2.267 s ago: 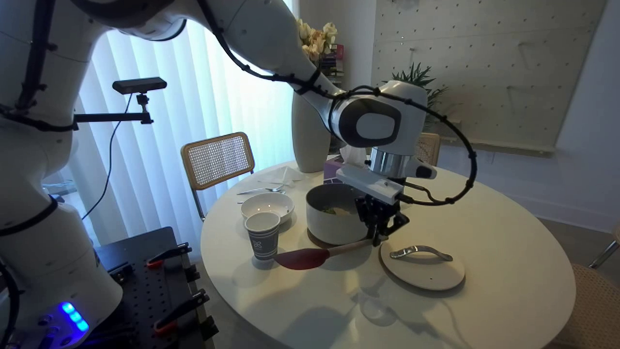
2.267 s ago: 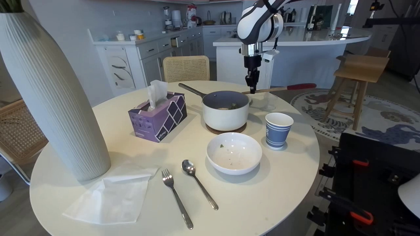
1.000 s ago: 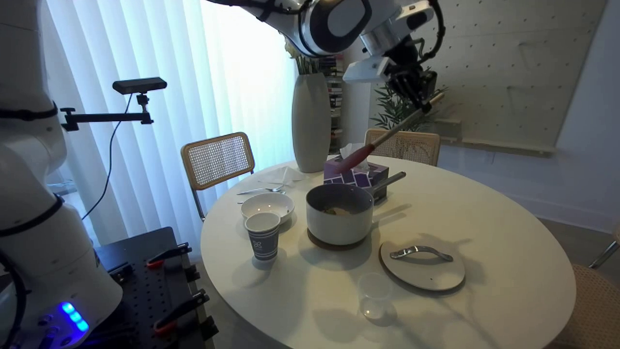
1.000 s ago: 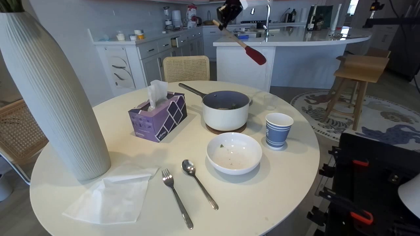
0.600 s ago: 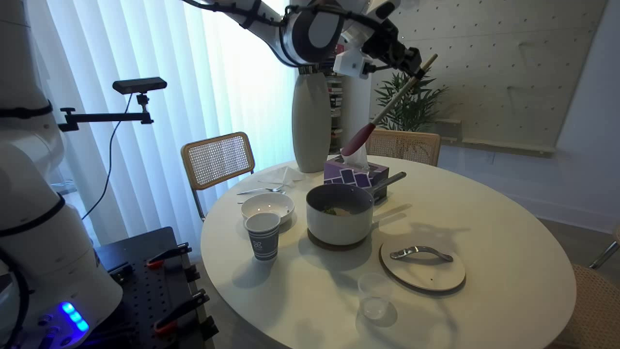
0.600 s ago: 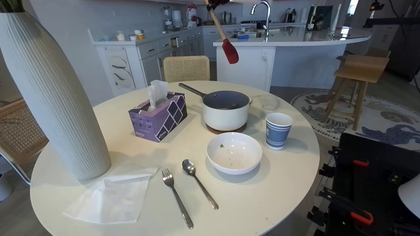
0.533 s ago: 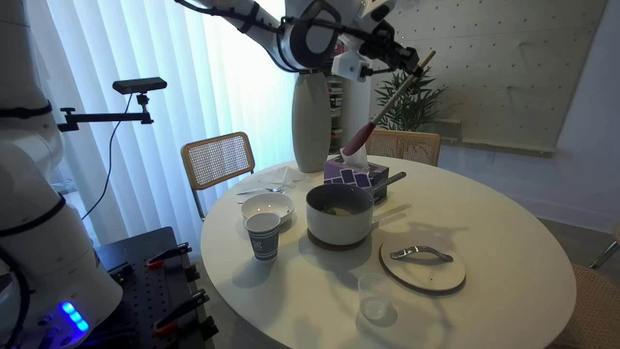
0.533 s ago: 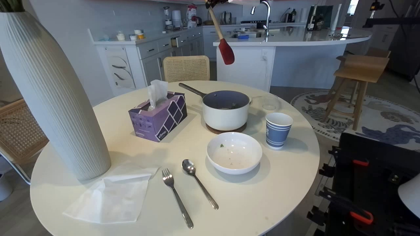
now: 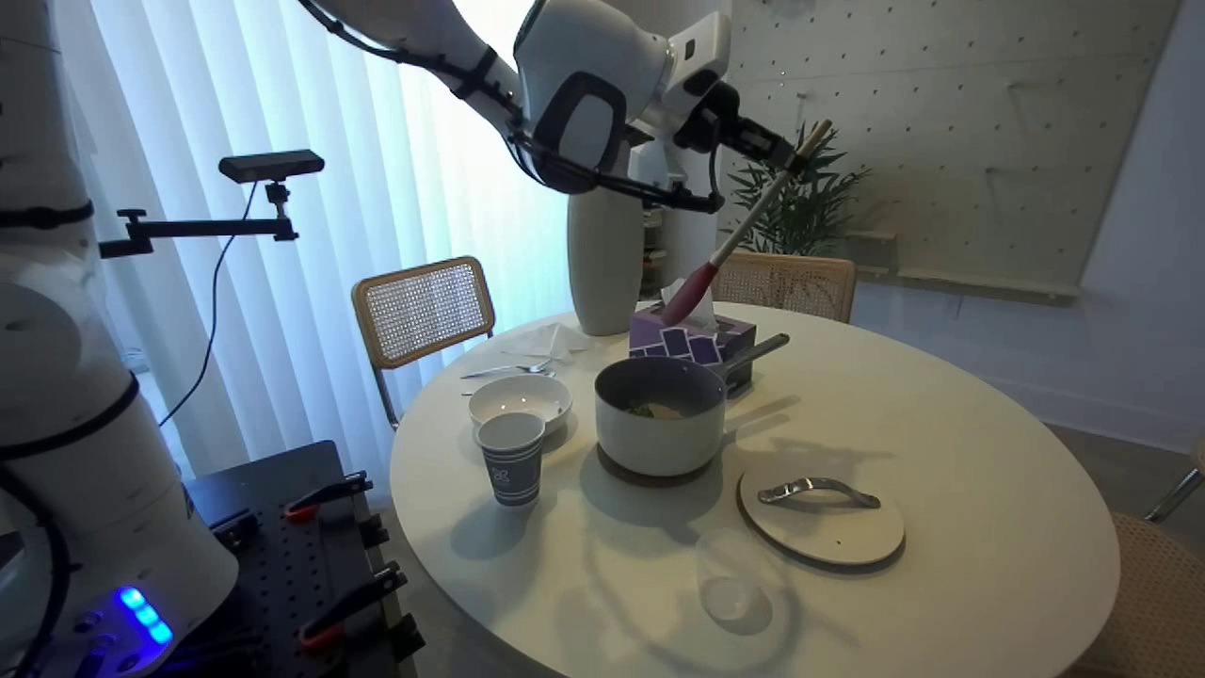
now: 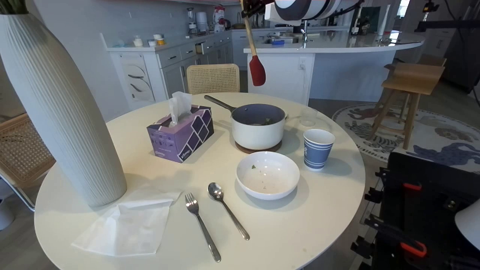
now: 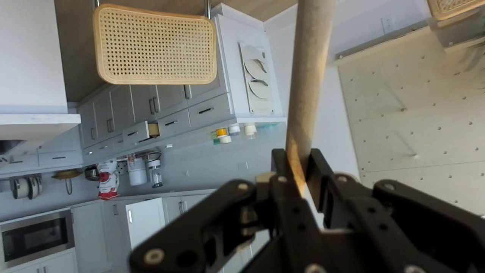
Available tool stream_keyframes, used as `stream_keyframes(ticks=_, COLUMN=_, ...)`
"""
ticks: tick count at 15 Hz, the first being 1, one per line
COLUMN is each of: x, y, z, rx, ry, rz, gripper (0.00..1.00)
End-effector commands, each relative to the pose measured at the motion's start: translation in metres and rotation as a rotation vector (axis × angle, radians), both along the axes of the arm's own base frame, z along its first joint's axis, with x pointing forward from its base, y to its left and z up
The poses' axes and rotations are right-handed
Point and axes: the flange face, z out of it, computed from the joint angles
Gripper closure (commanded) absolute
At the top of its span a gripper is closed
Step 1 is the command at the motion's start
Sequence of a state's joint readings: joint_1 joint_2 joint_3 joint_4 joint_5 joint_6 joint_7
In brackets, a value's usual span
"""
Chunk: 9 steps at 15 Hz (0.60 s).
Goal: Remove the lid from the white pot, pick up the broccoli from the white bowl and place it inside the pot, move the tissue square to the left, pick up the spatula and use it to stir inside the white pot, place the spatula on the table, place the white lid on top of the pot
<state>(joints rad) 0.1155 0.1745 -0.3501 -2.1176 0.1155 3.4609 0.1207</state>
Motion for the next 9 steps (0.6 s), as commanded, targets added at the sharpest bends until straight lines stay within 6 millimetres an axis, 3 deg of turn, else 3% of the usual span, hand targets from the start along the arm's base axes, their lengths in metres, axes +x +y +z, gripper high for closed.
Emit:
stream_keyframes(ticks=1, x=-0.006, y=0.017, z=-0.007, rx=0.012, ry=0.017, rz=0.005, gripper=0.96)
stream_keyframes(ticks=3, x=-0.007, y=0.023, z=-0.024, rx=0.009, ry=0.053, rz=0.008, gripper=0.96)
stream_keyframes(ticks=9, x=-0.018, y=0.037, z=-0.105, rx=0.020, ry=0.216, rz=0.015, gripper=0.96)
